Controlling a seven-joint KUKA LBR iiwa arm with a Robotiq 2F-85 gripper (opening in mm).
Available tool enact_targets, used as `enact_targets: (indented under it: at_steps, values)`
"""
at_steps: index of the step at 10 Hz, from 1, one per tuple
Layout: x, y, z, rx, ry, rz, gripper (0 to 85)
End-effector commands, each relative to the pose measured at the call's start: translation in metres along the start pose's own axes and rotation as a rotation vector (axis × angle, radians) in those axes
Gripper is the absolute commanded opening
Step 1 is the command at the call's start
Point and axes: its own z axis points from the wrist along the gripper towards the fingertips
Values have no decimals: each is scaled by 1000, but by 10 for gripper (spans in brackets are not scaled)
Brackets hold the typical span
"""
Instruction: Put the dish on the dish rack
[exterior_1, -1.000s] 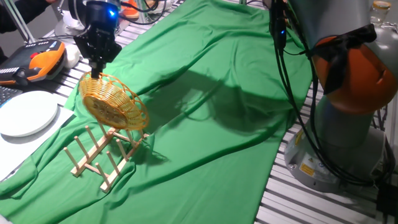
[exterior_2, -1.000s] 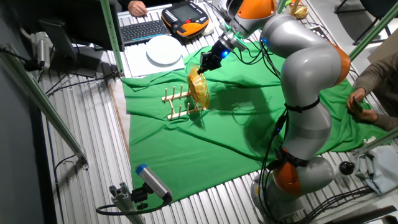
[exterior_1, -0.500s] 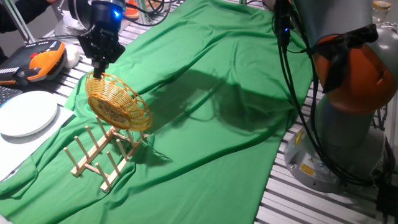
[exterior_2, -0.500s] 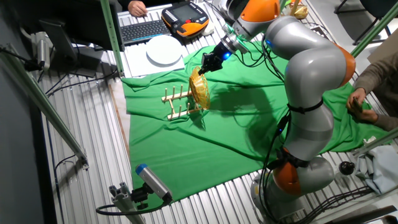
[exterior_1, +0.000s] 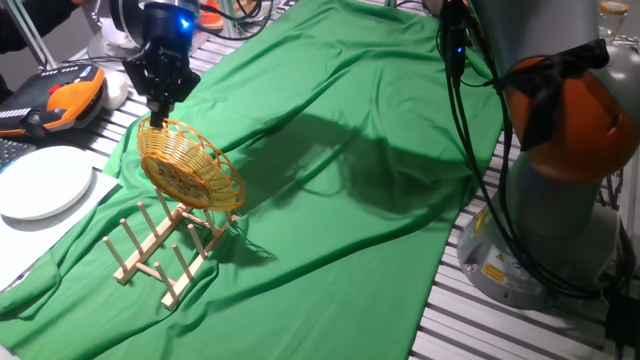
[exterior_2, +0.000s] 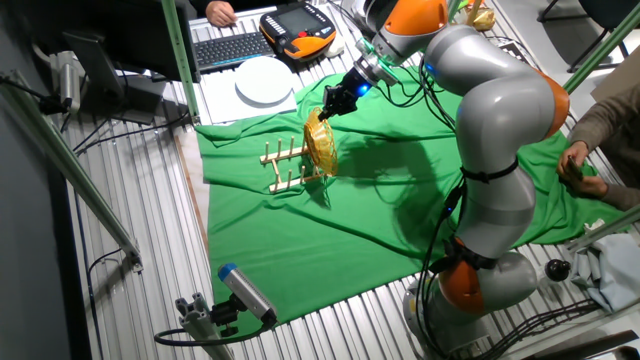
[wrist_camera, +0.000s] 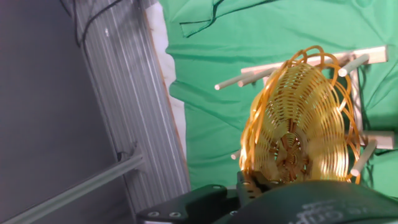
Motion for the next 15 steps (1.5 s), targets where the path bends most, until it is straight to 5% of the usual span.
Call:
enact_targets:
  at_steps: [1, 6, 9, 15]
  values:
    - [0, 0, 0, 10, 2, 20, 0]
    - [0, 0, 0, 71, -21, 55, 0]
    - [0, 0, 0, 35, 5, -1, 0]
    - [-5, -2, 0, 15, 12, -4, 0]
